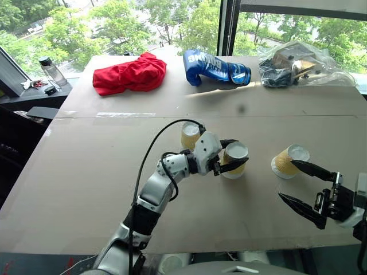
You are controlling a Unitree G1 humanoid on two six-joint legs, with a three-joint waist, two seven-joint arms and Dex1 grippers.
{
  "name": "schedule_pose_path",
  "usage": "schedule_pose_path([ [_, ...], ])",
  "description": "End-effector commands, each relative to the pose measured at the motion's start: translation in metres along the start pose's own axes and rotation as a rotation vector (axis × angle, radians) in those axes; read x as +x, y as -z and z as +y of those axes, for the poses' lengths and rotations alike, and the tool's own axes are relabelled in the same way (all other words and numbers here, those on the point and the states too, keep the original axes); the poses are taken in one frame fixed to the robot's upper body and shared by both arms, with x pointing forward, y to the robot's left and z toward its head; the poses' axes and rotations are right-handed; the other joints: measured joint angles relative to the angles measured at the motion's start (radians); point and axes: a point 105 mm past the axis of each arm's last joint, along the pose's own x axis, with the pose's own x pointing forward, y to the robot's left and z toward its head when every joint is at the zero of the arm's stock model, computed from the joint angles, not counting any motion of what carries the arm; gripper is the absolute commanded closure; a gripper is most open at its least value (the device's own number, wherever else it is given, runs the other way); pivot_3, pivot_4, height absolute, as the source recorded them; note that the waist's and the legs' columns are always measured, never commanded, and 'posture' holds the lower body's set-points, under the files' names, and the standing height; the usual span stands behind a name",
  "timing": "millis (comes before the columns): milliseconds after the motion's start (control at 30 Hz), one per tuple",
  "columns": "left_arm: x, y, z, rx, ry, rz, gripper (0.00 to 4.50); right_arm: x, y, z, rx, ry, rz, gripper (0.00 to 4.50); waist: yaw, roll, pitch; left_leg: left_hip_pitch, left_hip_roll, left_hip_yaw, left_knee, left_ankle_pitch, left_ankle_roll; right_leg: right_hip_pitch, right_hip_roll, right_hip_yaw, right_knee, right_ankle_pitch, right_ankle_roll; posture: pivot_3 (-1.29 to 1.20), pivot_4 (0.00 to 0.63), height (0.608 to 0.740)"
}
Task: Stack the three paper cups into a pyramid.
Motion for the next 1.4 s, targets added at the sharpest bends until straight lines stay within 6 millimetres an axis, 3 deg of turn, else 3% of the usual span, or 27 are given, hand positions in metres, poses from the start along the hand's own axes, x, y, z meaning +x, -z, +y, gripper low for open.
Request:
schedule_pose_path([
  [33, 0.017, -0.007, 0.003, 0.066, 0.004, -0.013, 2.09, -0.006, -0.008, -0.006, -0.041, 0.042, -0.01, 0.0, -0.001, 0.0, 0.0, 0.0, 0.0, 0.0, 0.0, 0.0, 0.0, 0.0, 0.0, 0.0, 0.0, 0.0, 0.0, 0.0, 0.15, 0.737],
  [233, 0.037, -0.011, 0.01, 0.107, -0.025, -0.038, 2.09, -0.012, -0.003, -0.01, -0.043, 0.096, 0.037, 0.0, 0.0, 0.0, 0.0, 0.0, 0.0, 0.0, 0.0, 0.0, 0.0, 0.0, 0.0, 0.0, 0.0, 0.0, 0.0, 0.0, 0.15, 0.737],
  [500, 0.042, -0.012, 0.014, 0.089, -0.05, -0.085, 2.09, -0.016, -0.001, -0.012, -0.056, 0.131, 0.07, 0.0, 0.0, 0.0, 0.0, 0.0, 0.0, 0.0, 0.0, 0.0, 0.0, 0.0, 0.0, 0.0, 0.0, 0.0, 0.0, 0.0, 0.15, 0.737],
  [533, 0.041, -0.011, 0.015, 0.089, -0.053, -0.084, 1.03, -0.016, -0.001, -0.012, -0.057, 0.133, 0.069, 0.0, 0.0, 0.0, 0.0, 0.0, 0.0, 0.0, 0.0, 0.0, 0.0, 0.0, 0.0, 0.0, 0.0, 0.0, 0.0, 0.0, 0.15, 0.737],
  [600, 0.04, -0.01, 0.016, 0.089, -0.052, -0.084, 0.22, -0.015, -0.002, -0.012, -0.058, 0.137, 0.069, 0.0, 0.0, 0.0, 0.0, 0.0, 0.0, 0.0, 0.0, 0.0, 0.0, 0.0, 0.0, 0.0, 0.0, 0.0, 0.0, 0.0, 0.15, 0.737],
  [633, 0.039, -0.01, 0.016, 0.089, -0.049, -0.085, 0.05, -0.015, -0.002, -0.012, -0.058, 0.139, 0.069, 0.0, 0.0, 0.0, 0.0, 0.0, 0.0, 0.0, 0.0, 0.0, 0.0, 0.0, 0.0, 0.0, 0.0, 0.0, 0.0, 0.0, 0.15, 0.737],
  [867, 0.029, -0.018, 0.012, 0.106, 0.005, -0.101, 0.05, -0.016, -0.002, -0.012, -0.06, 0.146, 0.072, 0.0, 0.0, 0.0, 0.0, 0.0, 0.0, 0.0, 0.0, 0.0, 0.0, 0.0, 0.0, 0.0, 0.0, 0.0, 0.0, 0.0, 0.15, 0.737],
  [1200, -0.011, -0.064, 0.006, 0.097, 0.016, -0.229, 0.05, -0.015, -0.003, -0.015, -0.064, 0.146, 0.057, 0.0, -0.002, 0.0, 0.0, 0.0, 0.001, 0.0, 0.0, 0.0, 0.0, 0.0, -0.001, 0.0, 0.0, 0.0, 0.0, 0.0, 0.15, 0.737],
  [1267, -0.023, -0.074, 0.004, 0.082, -0.001, -0.264, 0.05, -0.014, -0.005, -0.014, -0.064, 0.139, 0.042, 0.0, -0.001, 0.001, 0.0, 0.0, 0.001, -0.001, 0.0, 0.0, 0.0, 0.0, -0.001, 0.0, 0.0, 0.0, 0.0, 0.0, 0.15, 0.737],
  [1400, -0.069, -0.086, 0.0, 0.044, -0.151, -0.293, 0.05, -0.011, -0.01, -0.009, -0.053, 0.086, 0.006, 0.0, -0.012, 0.002, 0.0, 0.0, 0.003, 0.0, 0.0, 0.0, 0.0, 0.0, -0.004, 0.003, 0.0, 0.0, 0.0, 0.0, 0.15, 0.737],
])
